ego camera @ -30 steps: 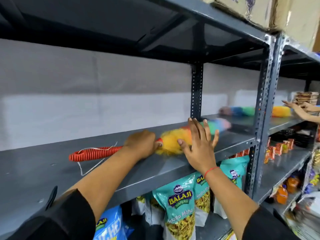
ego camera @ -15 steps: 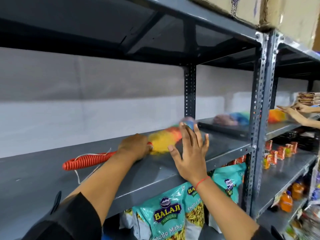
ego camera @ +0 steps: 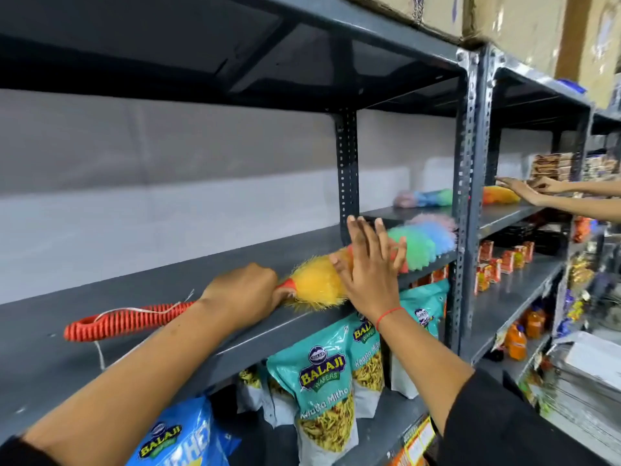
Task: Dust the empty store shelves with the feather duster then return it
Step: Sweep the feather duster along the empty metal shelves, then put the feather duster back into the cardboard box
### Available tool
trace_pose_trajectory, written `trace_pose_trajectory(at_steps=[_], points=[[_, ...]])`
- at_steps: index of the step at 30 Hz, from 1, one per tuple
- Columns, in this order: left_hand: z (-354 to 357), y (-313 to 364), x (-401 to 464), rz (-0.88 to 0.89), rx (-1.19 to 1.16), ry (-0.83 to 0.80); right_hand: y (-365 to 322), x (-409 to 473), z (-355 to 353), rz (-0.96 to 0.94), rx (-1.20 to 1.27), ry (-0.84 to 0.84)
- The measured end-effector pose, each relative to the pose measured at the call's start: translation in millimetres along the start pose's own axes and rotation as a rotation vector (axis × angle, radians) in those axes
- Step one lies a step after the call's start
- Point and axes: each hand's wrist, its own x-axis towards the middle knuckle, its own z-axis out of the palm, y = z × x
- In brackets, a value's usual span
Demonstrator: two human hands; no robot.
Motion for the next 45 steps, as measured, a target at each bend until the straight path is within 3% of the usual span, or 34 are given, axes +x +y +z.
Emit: trace_pose_trajectory(at_steps=[7, 14, 27, 37, 45], points=[[-14, 9, -35, 0.093, -0.012, 0.073, 7, -8, -42, 0.093, -0.036, 0.161], [10, 49, -69, 0.272, 0.076, -0.051, 32, -63, -71, 0.167, -0.192, 0.133], [136, 177, -95, 0.464, 0.12, -0.409, 95, -228, -76, 0.239, -0.389, -0.212], [254, 266, -117, 0.589, 0.125, -0.663, 139, -360, -45, 0.314, -0.374, -0.417], [370, 326, -131, 0.609, 0.157, -0.811, 180, -474, -14, 0.493, -0.272, -0.561]])
